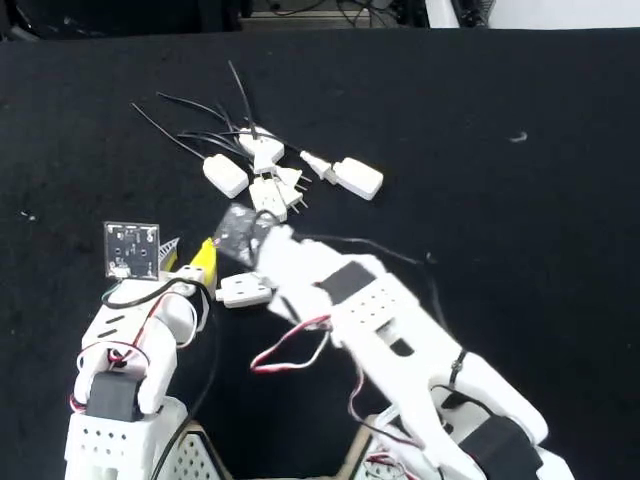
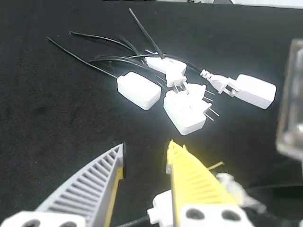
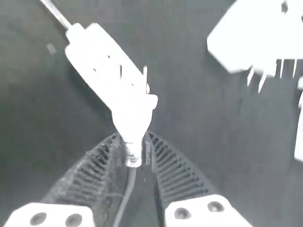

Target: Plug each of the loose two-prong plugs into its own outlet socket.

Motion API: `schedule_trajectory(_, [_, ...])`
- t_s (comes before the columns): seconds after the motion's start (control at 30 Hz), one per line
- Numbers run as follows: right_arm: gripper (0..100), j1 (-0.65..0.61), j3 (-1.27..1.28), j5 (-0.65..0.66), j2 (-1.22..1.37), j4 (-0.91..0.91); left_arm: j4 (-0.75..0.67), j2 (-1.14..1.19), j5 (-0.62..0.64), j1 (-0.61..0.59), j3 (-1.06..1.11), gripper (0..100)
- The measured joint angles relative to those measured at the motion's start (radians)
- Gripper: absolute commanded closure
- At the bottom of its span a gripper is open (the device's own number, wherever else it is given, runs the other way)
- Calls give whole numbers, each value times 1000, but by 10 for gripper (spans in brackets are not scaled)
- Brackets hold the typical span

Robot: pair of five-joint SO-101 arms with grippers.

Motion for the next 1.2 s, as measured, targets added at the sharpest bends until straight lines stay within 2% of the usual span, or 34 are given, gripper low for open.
schedule_trajectory(0.23, [988,-21,0,-5,51,-117,0,0,66,0,-35,844])
schedule_trajectory(0.33, [988,-23,-38,-58,51,-117,0,0,69,0,-35,844])
schedule_trajectory(0.53, [988,-23,-101,-141,49,-74,0,0,69,0,-35,844])
schedule_trajectory(0.77, [988,-87,-104,-153,49,-64,-21,0,69,0,-35,844])
schedule_trajectory(1.2, [988,-92,-175,-153,49,25,-68,0,69,0,3,841])
